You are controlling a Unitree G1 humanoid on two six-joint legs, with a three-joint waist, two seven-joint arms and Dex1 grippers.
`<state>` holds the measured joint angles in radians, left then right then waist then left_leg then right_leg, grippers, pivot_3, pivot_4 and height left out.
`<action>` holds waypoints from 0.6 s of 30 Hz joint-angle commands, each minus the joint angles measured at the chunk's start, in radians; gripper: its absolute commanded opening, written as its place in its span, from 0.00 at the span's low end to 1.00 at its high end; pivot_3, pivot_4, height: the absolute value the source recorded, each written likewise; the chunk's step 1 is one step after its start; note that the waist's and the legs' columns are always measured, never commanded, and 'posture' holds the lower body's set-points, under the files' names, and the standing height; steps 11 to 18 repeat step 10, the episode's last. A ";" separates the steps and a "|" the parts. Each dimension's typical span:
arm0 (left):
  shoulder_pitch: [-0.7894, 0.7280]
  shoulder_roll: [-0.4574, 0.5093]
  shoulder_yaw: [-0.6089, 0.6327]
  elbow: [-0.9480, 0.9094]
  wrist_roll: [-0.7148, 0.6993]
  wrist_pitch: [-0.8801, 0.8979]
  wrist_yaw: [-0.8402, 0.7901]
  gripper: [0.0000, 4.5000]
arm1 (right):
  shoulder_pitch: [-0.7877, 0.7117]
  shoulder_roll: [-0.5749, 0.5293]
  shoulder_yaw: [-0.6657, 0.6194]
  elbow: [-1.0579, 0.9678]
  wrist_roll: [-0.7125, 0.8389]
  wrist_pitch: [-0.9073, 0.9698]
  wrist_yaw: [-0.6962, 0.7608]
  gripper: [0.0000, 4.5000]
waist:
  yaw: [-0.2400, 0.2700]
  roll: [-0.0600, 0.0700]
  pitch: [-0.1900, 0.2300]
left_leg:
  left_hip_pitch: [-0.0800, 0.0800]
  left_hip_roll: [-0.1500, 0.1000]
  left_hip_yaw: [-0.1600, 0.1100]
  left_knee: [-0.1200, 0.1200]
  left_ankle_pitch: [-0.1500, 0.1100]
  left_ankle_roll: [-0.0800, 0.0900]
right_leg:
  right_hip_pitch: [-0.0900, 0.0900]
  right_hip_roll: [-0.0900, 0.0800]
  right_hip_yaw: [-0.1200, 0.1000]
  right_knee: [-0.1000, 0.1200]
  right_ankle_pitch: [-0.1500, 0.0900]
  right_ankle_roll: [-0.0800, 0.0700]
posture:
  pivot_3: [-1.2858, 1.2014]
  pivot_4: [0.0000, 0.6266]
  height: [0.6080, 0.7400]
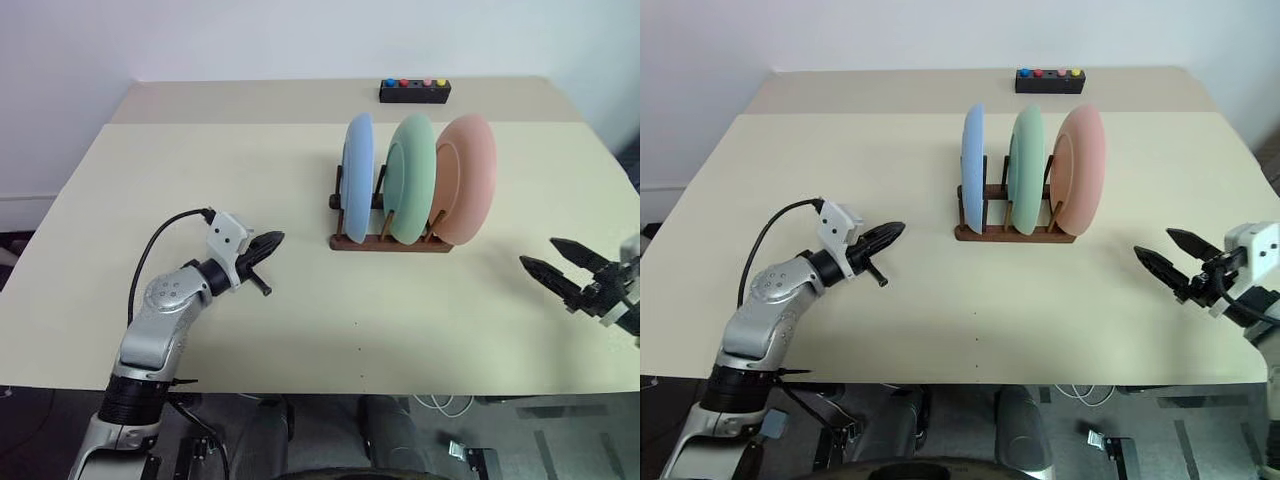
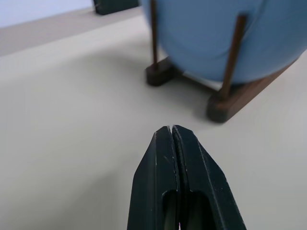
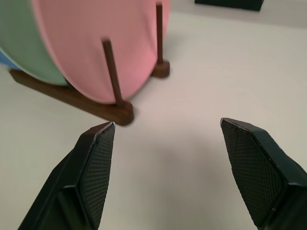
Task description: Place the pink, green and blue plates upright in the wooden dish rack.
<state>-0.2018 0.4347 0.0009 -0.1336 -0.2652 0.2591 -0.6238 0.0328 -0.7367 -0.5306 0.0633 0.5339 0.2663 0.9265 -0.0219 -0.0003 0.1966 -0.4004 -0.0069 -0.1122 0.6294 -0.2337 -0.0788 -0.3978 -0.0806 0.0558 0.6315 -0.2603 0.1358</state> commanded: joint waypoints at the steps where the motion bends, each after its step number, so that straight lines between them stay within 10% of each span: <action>1: 0.039 0.008 0.061 0.018 0.011 -0.069 0.025 0.00 | -0.052 0.029 0.029 0.085 -0.030 -0.076 -0.003 0.79 | 0.003 0.000 0.000 | 0.000 0.000 0.000 0.000 0.000 0.000 | 0.000 0.000 0.000 0.000 0.000 0.000 | 0.52 0.24 0.96; 18: 0.122 -0.001 0.088 -0.003 0.017 -0.111 0.056 0.00 | -0.187 0.028 0.073 0.307 -0.061 -0.163 0.024 0.79 | 0.007 0.000 0.000 | 0.001 0.000 0.000 0.001 0.000 0.000 | 0.002 0.000 0.000 0.000 0.000 -0.001 | 0.52 0.24 0.96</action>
